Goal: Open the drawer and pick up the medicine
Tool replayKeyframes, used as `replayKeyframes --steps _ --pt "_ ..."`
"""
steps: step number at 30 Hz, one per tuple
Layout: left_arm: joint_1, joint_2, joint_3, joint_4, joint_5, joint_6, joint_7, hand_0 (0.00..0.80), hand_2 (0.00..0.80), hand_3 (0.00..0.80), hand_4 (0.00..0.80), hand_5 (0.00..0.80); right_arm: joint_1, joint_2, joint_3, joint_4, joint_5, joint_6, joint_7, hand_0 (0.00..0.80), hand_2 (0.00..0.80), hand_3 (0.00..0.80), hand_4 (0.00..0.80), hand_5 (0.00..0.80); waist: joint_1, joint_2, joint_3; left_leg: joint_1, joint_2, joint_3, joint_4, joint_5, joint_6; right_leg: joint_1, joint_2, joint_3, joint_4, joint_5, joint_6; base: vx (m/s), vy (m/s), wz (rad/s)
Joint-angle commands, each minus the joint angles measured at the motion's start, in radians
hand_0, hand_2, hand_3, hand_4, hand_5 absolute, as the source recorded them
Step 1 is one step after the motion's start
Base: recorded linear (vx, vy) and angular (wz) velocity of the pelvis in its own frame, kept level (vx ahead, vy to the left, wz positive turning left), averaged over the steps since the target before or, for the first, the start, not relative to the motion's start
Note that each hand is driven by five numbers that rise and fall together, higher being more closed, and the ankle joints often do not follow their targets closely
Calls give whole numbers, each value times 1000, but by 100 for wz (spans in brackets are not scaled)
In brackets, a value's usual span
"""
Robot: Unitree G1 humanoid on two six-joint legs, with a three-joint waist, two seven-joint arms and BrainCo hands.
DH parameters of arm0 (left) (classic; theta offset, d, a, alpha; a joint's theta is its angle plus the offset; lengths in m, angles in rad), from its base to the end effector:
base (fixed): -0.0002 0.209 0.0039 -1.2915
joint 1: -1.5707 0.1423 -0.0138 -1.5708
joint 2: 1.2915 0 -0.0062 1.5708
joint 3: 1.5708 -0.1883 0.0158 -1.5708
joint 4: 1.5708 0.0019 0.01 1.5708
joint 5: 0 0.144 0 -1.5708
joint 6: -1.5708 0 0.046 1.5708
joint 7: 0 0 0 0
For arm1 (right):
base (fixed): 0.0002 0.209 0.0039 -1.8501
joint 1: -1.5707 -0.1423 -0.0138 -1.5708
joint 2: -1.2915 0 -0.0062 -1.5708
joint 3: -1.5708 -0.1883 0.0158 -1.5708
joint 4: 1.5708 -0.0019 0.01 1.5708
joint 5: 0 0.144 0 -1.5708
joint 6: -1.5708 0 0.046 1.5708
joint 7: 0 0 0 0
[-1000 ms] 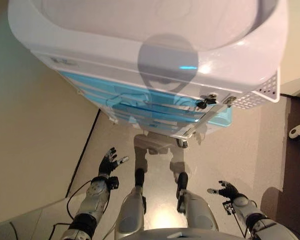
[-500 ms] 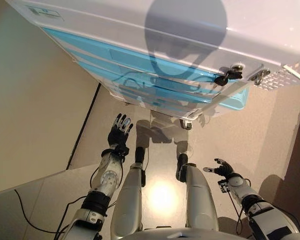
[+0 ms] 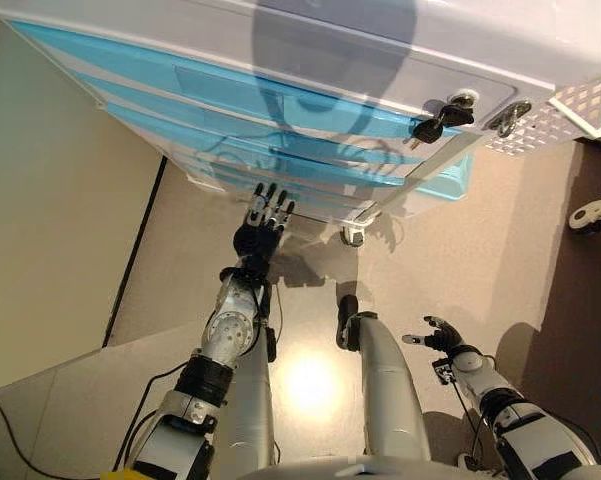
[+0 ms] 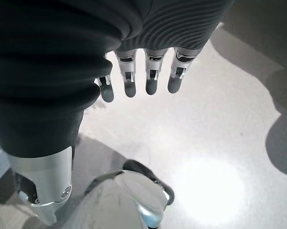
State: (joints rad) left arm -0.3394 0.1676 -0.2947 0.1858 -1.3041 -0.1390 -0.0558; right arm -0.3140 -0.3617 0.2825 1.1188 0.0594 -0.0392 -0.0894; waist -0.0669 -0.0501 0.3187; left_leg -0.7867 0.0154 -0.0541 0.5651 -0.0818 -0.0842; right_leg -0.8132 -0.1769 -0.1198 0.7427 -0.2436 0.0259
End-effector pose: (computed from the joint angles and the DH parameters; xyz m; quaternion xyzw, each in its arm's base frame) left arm 0.2666 0.1138 0.0746 -0.5059 -0.0213 -0.1582 0.8477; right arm 0.2043 -0.2401 -0.0666 -0.2387 0.3727 -0.0237 0.8964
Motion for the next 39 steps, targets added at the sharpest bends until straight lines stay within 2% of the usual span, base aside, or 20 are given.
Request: replayKeyframes --steps 1,6,15,26,39 --pt "10 -32 -11 -121 -20 -10 -71 0 0 0 0 0 19 -31 29 4 -10 -19 12 0 0 0 0 0 -11 34 -61 -27 -19 11 95 -115 56 -15 -5 -4 -27 25 47 -9 29 -9" --pt "-8 -29 -25 -165 -29 -26 -89 0 0 0 0 0 18 -25 45 -2 -17 -29 24 0 0 0 0 0 -19 28 -85 -54 -7 24 135 -138 63 -49 1 11 -7 22 46 -8 35 -10" --pt "-70 -4 6 -136 -25 -46 -91 0 0 0 0 0 20 -25 57 1 -21 -36 43 0 0 0 0 0 -31 28 -119 -95 6 51 174 -160 69 -97 10 32 9 22 45 -10 36 -15" --pt "-209 9 104 -30 0 -140 -12 0 0 0 0 0 16 -21 70 38 -20 -36 53 0 0 0 0 0 -37 23 -138 -122 2 55 146 -150 77 -117 12 32 -17 39 57 4 14 -6" --pt "-249 31 216 146 -18 -203 98 0 0 0 0 0 4 -23 66 36 -11 -28 36 0 0 0 0 0 -38 21 -151 -145 -7 48 119 -130 79 -132 11 30 -37 51 62 0 0 0"
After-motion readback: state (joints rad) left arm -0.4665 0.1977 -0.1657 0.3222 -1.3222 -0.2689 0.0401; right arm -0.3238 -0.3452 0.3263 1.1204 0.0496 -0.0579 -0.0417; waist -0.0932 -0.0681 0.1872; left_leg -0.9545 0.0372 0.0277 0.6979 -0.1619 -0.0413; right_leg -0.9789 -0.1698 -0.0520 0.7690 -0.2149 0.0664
